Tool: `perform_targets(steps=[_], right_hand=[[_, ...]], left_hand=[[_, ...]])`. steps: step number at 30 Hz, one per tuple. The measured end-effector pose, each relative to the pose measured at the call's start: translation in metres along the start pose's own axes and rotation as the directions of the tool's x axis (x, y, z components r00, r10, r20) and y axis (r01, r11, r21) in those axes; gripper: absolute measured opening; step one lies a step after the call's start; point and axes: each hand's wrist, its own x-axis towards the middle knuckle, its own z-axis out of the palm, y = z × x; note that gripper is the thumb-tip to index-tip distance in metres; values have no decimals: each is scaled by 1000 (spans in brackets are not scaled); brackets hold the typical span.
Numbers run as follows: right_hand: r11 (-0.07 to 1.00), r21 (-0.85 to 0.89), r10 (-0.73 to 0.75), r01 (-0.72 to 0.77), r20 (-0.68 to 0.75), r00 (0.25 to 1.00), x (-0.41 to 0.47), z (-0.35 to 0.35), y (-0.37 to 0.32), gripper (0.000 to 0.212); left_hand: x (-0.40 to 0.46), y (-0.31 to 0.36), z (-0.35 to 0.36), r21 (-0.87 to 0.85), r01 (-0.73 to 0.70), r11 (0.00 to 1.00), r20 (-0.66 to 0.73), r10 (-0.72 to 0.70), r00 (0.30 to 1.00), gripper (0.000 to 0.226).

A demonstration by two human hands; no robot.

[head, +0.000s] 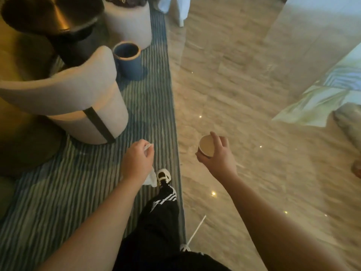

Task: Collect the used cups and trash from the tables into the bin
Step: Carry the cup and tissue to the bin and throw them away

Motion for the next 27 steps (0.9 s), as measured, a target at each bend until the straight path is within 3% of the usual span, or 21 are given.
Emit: perform_targets(steps=[6,13,27], right_hand=[[998,-11,-55,56,46,997,194,34,-24,82],[996,3,-89,89,46,995,414,40,-103,81],[957,1,-283,291,233,930,735,134,-222,82]], left_hand=[[192,-9,34,-18,-23,1000,-44,22,999,14],[407,-14,15,-23,30,999,-43,-31,999,19],[693,-74,25,10,259,966,-145,-255,956,18]])
